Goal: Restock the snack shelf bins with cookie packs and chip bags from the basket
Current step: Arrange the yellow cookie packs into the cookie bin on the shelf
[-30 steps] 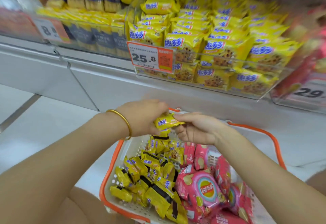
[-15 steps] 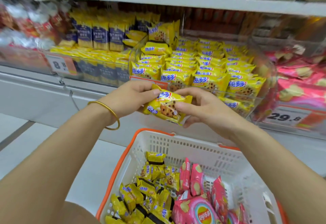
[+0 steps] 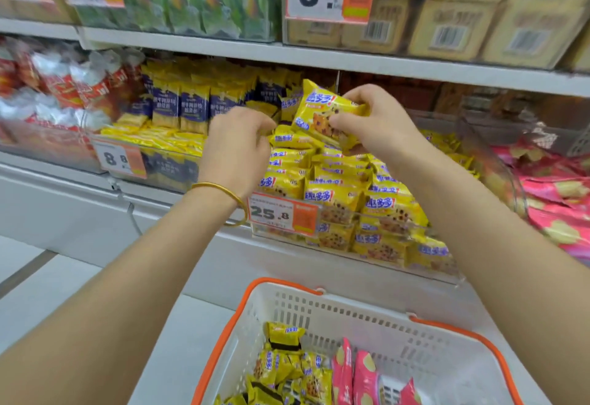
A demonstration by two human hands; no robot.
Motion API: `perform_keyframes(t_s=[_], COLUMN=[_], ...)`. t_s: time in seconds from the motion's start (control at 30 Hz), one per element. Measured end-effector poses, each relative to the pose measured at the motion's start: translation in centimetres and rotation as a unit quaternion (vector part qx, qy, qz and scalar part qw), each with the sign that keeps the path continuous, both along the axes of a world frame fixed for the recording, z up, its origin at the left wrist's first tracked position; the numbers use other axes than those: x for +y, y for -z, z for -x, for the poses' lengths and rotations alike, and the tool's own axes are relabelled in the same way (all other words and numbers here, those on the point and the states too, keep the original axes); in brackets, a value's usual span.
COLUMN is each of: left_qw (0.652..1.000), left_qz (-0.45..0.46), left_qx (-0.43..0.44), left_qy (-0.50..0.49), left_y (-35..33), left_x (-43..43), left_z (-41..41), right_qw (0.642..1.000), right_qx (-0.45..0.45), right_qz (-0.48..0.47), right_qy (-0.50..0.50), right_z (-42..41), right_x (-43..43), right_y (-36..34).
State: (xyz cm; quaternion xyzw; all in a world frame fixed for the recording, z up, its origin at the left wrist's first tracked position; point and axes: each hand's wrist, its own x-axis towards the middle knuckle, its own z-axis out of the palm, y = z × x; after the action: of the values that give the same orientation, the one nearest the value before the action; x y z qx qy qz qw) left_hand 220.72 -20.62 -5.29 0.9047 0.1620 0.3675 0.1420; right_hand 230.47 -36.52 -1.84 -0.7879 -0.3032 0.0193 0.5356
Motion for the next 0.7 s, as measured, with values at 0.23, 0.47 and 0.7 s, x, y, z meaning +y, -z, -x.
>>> perform_keyframes(t_s=[0.23, 0.47, 0.7], left_qw=[0.955, 0.941, 0.983], left_qz=[-0.149, -0.073, 0.049], left_qx=[0.256, 0.319, 0.124], left_qy=[0.023, 0.088, 0.123], left_y=[-1.3, -2.5, -1.6], left_x=[2.6, 5.8, 7.1], left_z=[-6.6, -9.8, -11.3], right_qw=[0.997, 0.996, 0.996], right_qx=[-0.024, -0.002, 0.060], right_qz=[0.056, 0.084, 0.063], right_qy=[0.048, 0.038, -0.001], right_z=[-3.3, -5.9, -7.3], right_x=[0.2, 0.3, 0.3], right_y=[1.2, 0.7, 1.2])
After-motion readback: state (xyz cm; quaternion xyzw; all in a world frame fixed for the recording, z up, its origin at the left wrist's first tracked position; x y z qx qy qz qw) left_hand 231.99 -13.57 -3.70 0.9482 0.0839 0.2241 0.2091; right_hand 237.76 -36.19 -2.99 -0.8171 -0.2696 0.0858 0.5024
